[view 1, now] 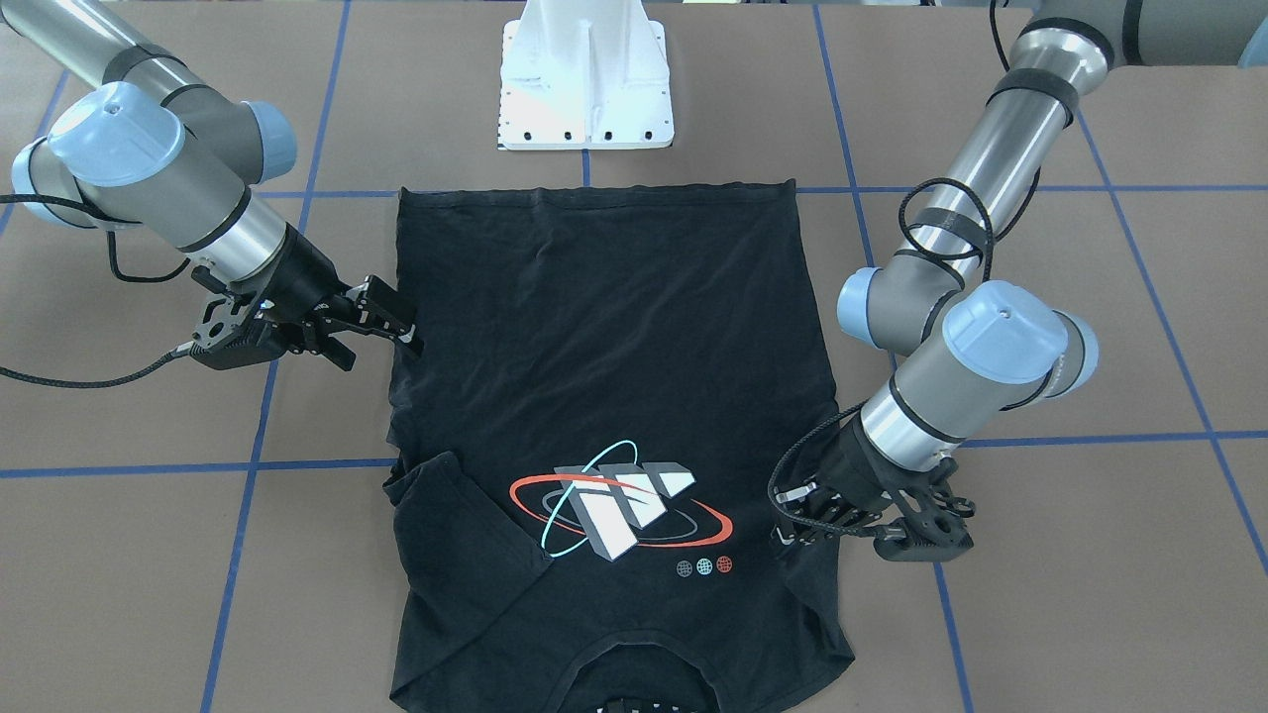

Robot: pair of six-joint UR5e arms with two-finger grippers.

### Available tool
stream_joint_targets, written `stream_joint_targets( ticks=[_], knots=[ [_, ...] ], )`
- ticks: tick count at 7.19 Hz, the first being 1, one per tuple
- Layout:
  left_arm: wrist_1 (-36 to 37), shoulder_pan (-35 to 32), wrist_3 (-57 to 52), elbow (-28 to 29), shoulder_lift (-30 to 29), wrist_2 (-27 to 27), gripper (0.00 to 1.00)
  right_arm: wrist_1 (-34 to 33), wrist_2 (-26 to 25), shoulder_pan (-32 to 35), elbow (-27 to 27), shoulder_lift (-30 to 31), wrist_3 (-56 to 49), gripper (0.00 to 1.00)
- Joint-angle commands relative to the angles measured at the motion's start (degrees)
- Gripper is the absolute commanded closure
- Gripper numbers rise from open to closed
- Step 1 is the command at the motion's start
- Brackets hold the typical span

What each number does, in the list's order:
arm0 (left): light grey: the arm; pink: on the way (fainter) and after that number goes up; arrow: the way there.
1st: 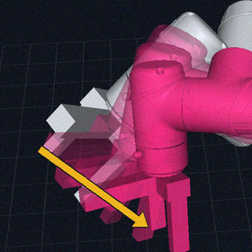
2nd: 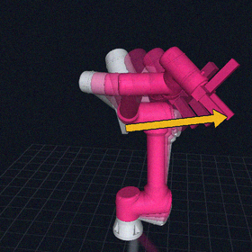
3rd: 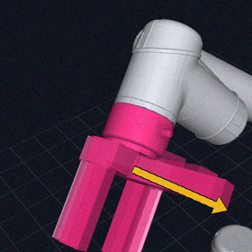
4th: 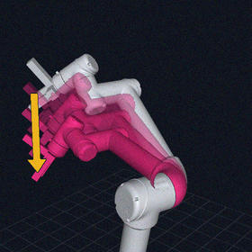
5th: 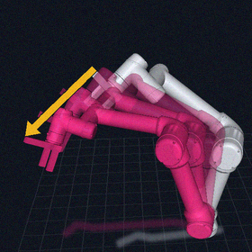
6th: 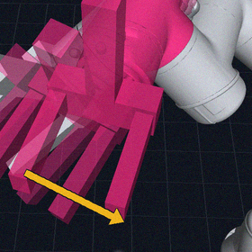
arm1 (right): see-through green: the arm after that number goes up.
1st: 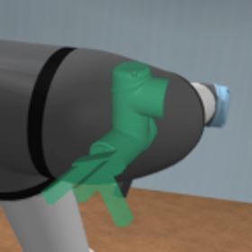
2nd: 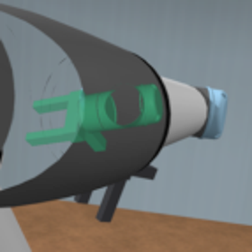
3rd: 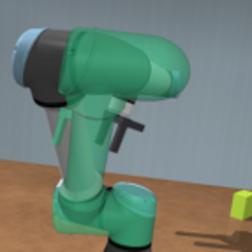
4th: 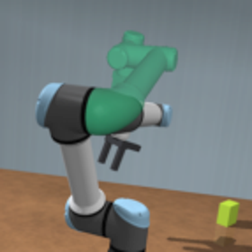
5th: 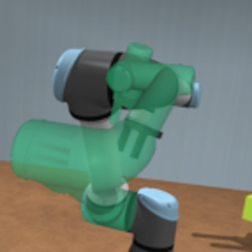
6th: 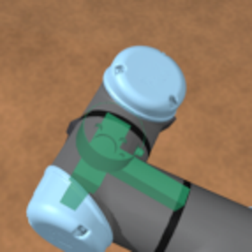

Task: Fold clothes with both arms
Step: 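Grasp the other sleeve with the left gripper and fold it inward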

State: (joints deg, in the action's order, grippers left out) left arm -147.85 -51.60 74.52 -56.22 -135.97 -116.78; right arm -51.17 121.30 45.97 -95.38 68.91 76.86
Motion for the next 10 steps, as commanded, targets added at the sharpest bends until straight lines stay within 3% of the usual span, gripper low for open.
stream_joint_targets(
  ticks=[1,2,3,4,6,8,9,10],
  knots=[
    [-0.1,1.4,1.1,0.1,-0.3,3.2,1.0,0.1,0.0,-0.1,1.3,-0.3,0.0,0.0],
    [-0.2,1.9,1.0,0.1,-0.4,3.5,0.76,0.1,0.0,-0.1,1.4,-0.3,0.0,0.0],
    [-0.2,2.4,1.0,-0.2,-0.4,3.8,0.36,0.1,0.0,-0.1,1.6,-0.4,0.0,0.0],
    [-0.3,2.4,1.1,-0.9,-0.3,3.8,0.07,0.1,0.0,-0.1,1.6,-0.4,0.1,0.0],
    [0.8,2.4,2.1,-6.2,0.4,3.1,0.02,-0.4,-0.1,0.0,1.1,-0.4,1.8,0.0],
    [4.7,2.3,2.9,-20.2,8.8,-2.3,0.01,-0.9,-4.6,-1.2,-2.4,0.1,15.8,0.0],
    [5.0,2.1,3.0,-26.2,12.7,-2.6,0.01,-5.1,-8.6,-4.6,-5.6,-0.1,23.9,0.0],
    [5.4,2.0,3.3,-29.6,15.1,-2.5,0.01,-19.4,-15.0,-9.8,-13.9,-0.2,27.4,0.0]
  ],
)
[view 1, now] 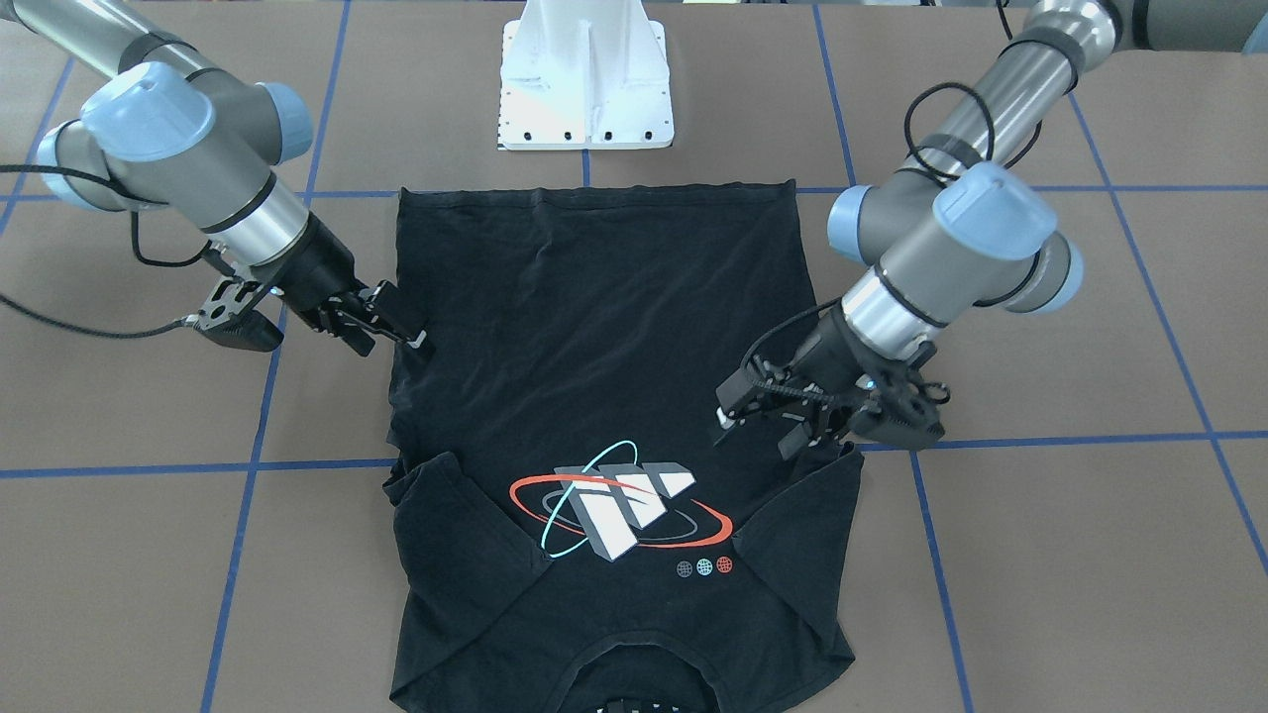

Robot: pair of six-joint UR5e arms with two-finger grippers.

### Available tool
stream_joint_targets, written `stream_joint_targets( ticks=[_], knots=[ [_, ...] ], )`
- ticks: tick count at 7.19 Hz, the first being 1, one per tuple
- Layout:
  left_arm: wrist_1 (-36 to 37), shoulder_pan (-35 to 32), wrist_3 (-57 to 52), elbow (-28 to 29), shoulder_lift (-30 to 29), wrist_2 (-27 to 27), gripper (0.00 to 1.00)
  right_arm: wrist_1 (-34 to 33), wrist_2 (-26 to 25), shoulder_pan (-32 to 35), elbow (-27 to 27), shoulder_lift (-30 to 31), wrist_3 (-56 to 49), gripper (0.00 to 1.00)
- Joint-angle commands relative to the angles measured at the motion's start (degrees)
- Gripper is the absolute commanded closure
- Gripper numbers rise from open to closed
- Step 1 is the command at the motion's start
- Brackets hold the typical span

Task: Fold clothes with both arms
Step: 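Move the right gripper to the shirt hem corner nearest the robot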

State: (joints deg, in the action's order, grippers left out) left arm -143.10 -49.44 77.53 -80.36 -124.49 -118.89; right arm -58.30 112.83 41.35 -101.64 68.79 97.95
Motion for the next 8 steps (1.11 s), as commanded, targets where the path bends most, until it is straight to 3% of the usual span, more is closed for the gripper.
stream_joint_targets(
  ticks=[1,3,5,6,8],
  knots=[
    [0.7,-0.2,0.3,-7.6,5.8,-0.4,0.01,-25.8,-11.9,-10.7,-15.5,0.2,7.0,0.0],
    [0.7,-0.1,-0.4,-8.2,8.0,-0.5,0.01,-28.2,-23.2,-21.3,-21.0,4.2,19.5,0.01],
    [0.7,-0.1,-0.3,-7.8,8.1,0.3,0.01,-28.5,-27.5,-30.9,-26.9,11.5,27.1,0.01],
    [0.7,0.0,0.0,-7.4,8.2,0.4,0.01,-28.7,-36.7,-36.8,-26.9,14.5,34.5,0.1],
    [0.6,0.2,0.0,-6.2,8.1,2.3,0.01,-28.1,-37.9,-40.1,-23.7,18.2,41.3,0.19]
  ],
)
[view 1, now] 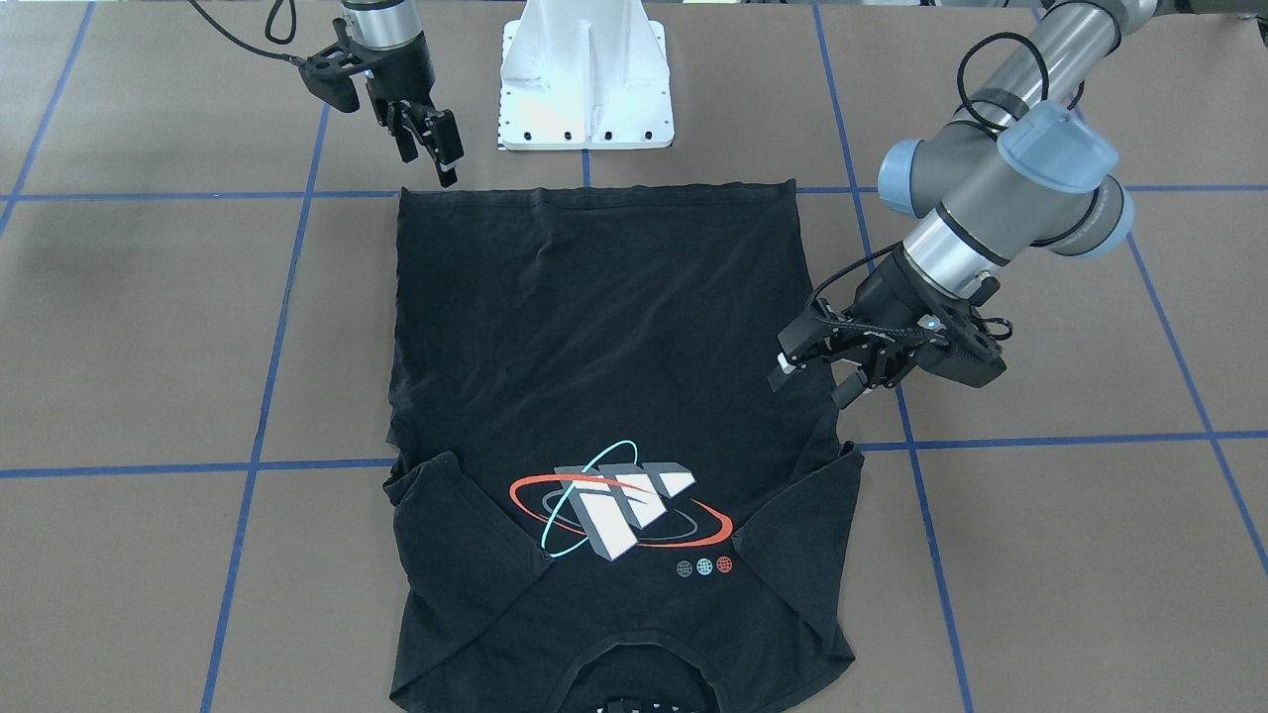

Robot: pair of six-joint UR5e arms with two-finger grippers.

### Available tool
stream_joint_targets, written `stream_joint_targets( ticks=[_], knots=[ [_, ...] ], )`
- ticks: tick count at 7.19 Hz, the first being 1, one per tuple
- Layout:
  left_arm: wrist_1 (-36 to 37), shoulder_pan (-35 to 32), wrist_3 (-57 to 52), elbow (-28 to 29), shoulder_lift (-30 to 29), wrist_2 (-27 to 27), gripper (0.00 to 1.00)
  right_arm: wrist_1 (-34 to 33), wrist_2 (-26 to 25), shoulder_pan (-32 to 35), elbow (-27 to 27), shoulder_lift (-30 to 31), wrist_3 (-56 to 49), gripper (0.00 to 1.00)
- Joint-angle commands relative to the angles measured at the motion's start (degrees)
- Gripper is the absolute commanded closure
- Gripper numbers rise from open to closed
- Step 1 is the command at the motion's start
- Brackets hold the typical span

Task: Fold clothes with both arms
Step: 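Move the right gripper to the shirt hem corner nearest the robot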

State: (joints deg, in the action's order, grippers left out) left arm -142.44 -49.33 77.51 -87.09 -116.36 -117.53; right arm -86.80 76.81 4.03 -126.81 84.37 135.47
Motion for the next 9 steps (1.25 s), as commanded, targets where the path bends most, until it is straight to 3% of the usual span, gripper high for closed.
stream_joint_targets(
  ticks=[1,6,9],
  knots=[
    [0.0,0.2,0.0,0.8,-0.1,1.0,0.01,0.4,-1.9,-2.9,2.8,2.7,3.3,0.23],
    [-0.1,0.4,-0.2,1.4,-0.1,1.0,0.01,-0.3,-1.8,-3.1,3.4,2.2,0.9,0.31],
    [-0.3,0.6,-0.3,1.8,-0.1,1.0,0.01,-0.3,-1.7,-3.0,3.7,2.2,0.4,0.31]
  ],
)
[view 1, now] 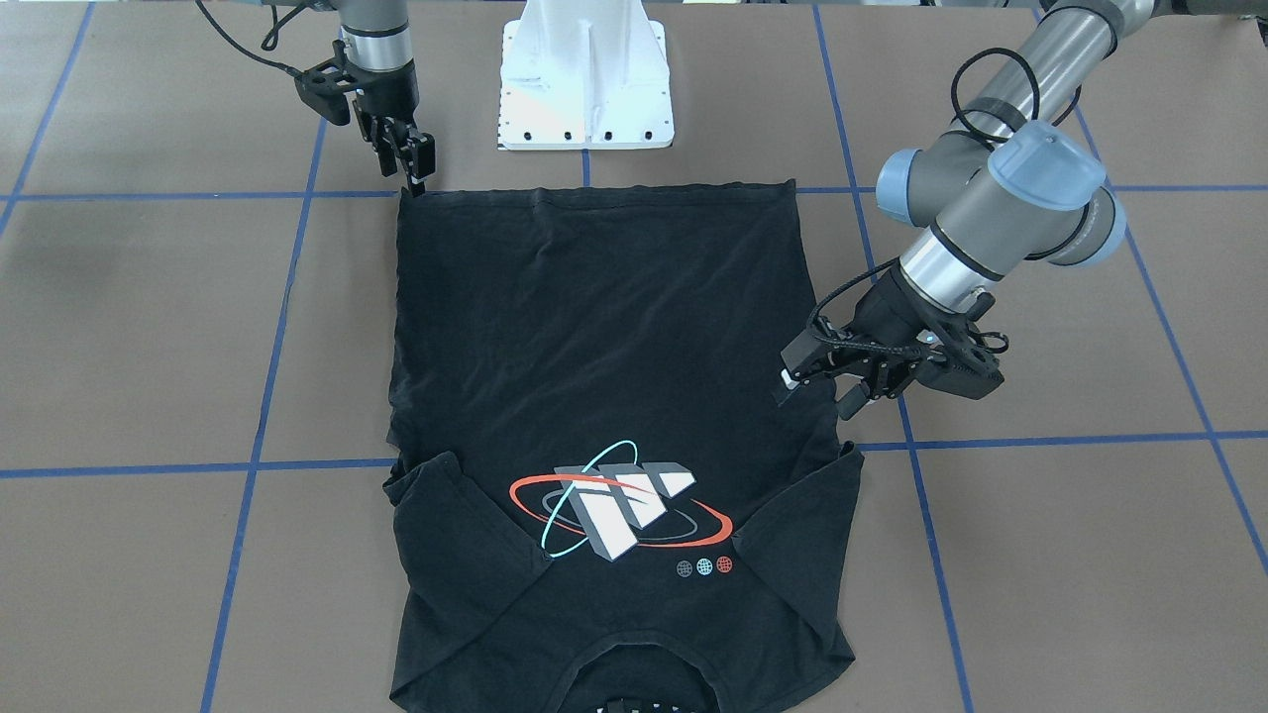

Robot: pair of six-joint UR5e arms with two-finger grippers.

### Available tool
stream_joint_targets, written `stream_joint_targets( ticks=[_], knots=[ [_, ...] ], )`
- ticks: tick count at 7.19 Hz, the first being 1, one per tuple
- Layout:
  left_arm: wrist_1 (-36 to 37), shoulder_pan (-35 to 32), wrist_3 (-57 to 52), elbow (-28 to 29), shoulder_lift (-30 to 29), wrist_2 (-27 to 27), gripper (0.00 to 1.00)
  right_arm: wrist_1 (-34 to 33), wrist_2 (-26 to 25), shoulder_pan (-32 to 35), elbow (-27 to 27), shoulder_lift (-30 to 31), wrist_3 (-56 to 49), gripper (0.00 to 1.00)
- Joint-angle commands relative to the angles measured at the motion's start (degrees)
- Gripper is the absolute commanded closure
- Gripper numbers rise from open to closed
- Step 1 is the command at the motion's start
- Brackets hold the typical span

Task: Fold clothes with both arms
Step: 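Move the left gripper down to the other hem corner nearest the robot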

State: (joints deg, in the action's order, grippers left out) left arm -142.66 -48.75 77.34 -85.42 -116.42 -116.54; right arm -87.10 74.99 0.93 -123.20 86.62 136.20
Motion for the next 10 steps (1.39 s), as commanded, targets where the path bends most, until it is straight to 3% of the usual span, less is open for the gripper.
stream_joint_targets(
  ticks=[1,4,6,7,8,10],
  knots=[
    [-0.2,0.1,-0.1,0.5,0.0,0.0,0.01,0.0,0.1,-0.1,0.4,0.0,-0.3,0.31],
    [-0.2,0.1,-0.2,0.6,0.1,0.0,0.01,0.1,0.2,0.2,1.0,-0.3,-2.2,0.35],
    [-0.3,0.1,-0.2,1.1,0.0,0.0,0.01,0.2,-0.1,0.0,1.6,-0.5,-2.2,0.46],
    [-0.3,0.1,-0.2,1.1,0.0,0.4,0.01,0.2,0.1,-0.1,1.6,-0.5,-2.2,0.55],
    [-0.3,0.1,-0.2,1.1,0.0,0.4,0.01,0.2,0.2,0.2,1.5,-0.5,-2.2,0.98],
    [-0.4,0.1,0.1,1.1,0.0,0.3,0.02,0.1,0.5,1.1,0.9,-0.2,-2.5,1.0]
  ],
)
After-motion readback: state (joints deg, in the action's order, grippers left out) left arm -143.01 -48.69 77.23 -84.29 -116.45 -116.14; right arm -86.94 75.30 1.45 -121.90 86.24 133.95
